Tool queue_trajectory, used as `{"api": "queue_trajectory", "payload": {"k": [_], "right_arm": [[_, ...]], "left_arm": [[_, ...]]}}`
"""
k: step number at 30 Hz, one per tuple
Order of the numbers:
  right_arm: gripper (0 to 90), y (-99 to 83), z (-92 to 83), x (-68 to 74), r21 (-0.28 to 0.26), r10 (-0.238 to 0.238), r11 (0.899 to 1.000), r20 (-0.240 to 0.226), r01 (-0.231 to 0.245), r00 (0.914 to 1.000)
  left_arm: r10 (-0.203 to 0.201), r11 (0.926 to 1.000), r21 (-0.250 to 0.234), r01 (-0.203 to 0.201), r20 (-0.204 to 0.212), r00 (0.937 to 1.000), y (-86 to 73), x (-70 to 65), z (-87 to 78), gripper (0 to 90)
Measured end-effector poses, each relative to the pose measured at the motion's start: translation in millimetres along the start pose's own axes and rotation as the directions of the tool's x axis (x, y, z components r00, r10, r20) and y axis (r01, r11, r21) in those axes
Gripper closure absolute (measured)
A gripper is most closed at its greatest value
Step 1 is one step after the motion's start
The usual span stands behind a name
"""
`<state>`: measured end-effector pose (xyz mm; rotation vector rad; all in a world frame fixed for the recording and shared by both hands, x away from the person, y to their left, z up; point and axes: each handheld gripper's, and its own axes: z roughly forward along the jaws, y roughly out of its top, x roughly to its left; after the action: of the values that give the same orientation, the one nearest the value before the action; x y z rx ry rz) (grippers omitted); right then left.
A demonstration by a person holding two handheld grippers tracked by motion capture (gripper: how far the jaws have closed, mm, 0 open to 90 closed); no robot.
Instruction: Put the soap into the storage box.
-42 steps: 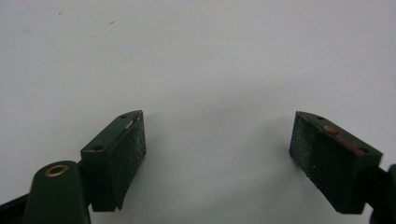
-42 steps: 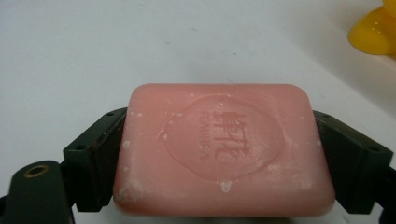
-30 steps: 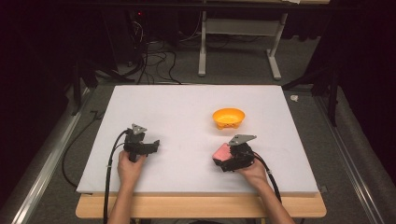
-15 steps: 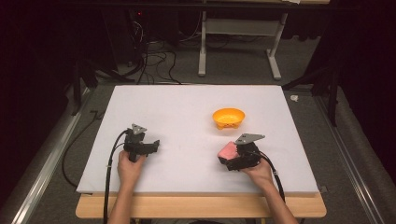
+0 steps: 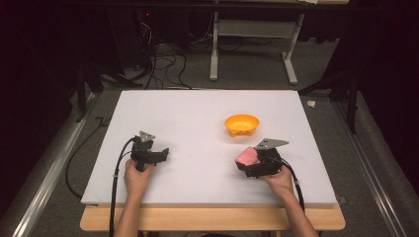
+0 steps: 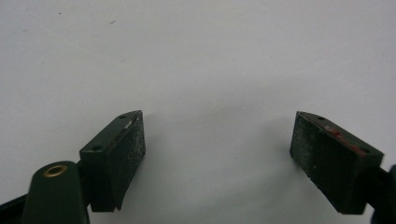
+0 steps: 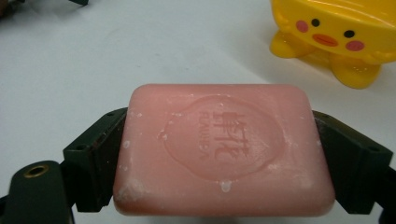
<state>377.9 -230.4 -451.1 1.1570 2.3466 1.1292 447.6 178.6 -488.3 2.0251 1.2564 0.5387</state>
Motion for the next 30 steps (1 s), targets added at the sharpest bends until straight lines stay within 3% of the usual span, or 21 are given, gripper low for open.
{"api": "queue_trajectory", "payload": {"k": [5, 14, 30], "right_arm": [[13.5, 0.9, -1.9, -5.8, -0.012, 0.033, 0.999, -0.002, -0.033, 0.9995], [13.5, 5.1, -5.3, -10.6, -0.024, 0.044, 0.999, 0.004, -0.044, 0.9990], [13.5, 20.0, -14.5, -23.2, -0.046, 0.101, 0.994, 0.042, -0.099, 0.9940]], "left_arm": [[-0.001, 1.0000, 0.000, 0.001, 0.000, 1.0000, 0.0, 0.0, 0.0, 18.4], [-0.001, 1.0000, 0.000, 0.001, 0.000, 1.0000, 0.0, 0.1, 0.1, 18.3], [-0.001, 1.0000, 0.000, 0.001, 0.000, 1.0000, 0.0, 0.1, 0.1, 18.2]]}}
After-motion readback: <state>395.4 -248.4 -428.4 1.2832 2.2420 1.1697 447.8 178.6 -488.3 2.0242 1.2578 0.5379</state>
